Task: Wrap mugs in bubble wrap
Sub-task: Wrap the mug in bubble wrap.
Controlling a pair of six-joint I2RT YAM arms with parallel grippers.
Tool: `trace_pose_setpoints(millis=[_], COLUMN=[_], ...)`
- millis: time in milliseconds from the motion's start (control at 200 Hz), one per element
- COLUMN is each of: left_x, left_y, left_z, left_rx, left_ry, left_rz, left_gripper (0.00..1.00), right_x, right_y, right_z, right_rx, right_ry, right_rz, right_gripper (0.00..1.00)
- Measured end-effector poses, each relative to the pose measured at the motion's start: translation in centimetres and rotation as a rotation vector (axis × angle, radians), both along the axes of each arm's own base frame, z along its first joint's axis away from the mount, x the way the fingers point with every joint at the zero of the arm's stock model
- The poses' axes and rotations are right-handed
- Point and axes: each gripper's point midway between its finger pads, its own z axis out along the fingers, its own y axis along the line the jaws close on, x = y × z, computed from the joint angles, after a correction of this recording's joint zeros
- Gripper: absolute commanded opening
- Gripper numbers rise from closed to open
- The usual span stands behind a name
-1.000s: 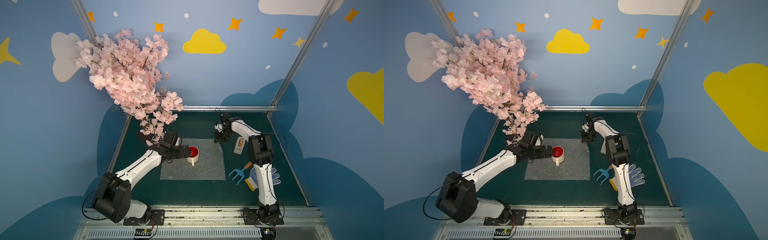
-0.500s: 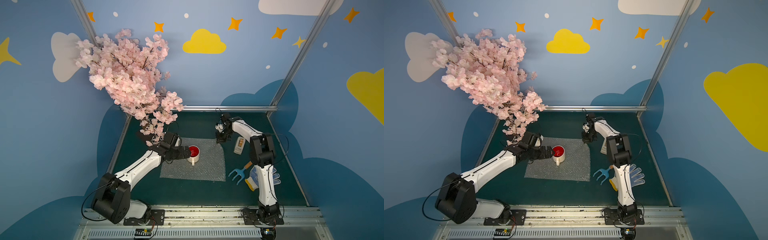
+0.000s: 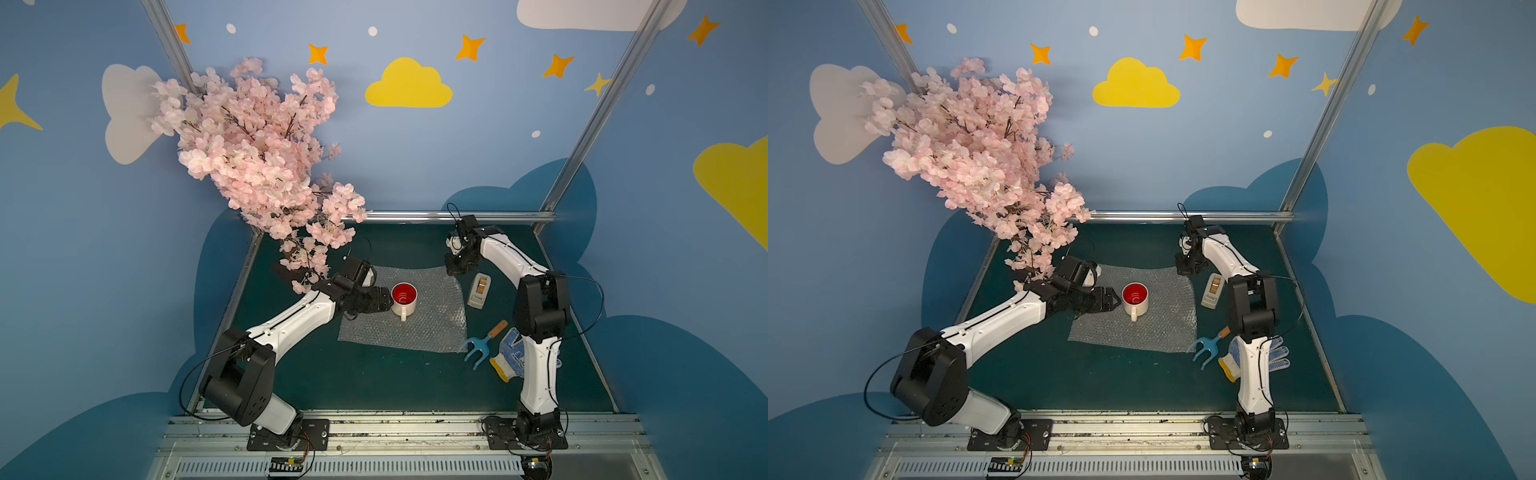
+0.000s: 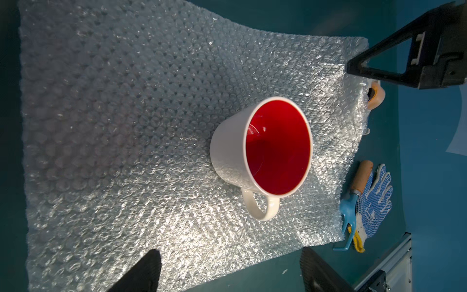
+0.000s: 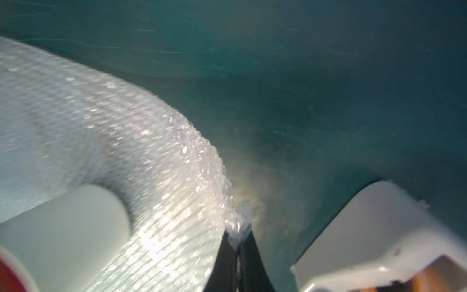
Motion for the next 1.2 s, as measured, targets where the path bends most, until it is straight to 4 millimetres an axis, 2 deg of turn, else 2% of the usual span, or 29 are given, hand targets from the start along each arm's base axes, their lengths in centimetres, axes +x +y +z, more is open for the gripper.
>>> trace_pose_setpoints(millis=[230, 310, 396, 591, 806, 986, 1202], left_x=[1.6, 2.1, 2.7, 3.8, 4.9, 5.1, 5.1], left_y=[-0.9, -1.0, -1.0, -0.7, -0.6, -0.6, -1.0], left_z=[0.0, 0.0, 0.2, 0.8, 1.4, 1.2, -0.4], left_rx=[-0.018, -0.02, -0.018, -0.024, -0.036, -0.038, -0.037], left_ry=[0.015, 0.017, 0.013, 0.007, 0.001, 0.007, 0.05], left_rz=[0.03, 0.045, 0.07, 0.129, 0.169, 0.174, 0.174], left_gripper=[0.85, 0.85, 0.85, 0.85, 0.85, 0.84, 0.84], right_x=[-2.7, -3.6, -4.5, -6.9, -8.6, -9.3, -9.3], right_y=[5.3, 6.9, 8.6, 11.3, 13.5, 14.6, 14.8], right_z=[5.6, 6.8, 7.2, 6.2, 5.4, 3.5, 0.6], right_rx=[0.206, 0.259, 0.302, 0.348, 0.37, 0.371, 0.358], right_ry=[-0.03, -0.028, -0.012, 0.053, 0.083, 0.116, 0.159], right_rz=[0.076, 0.104, 0.13, 0.172, 0.211, 0.217, 0.195], right_gripper=[0.0, 0.0, 0.0, 0.0, 0.0, 0.01, 0.06])
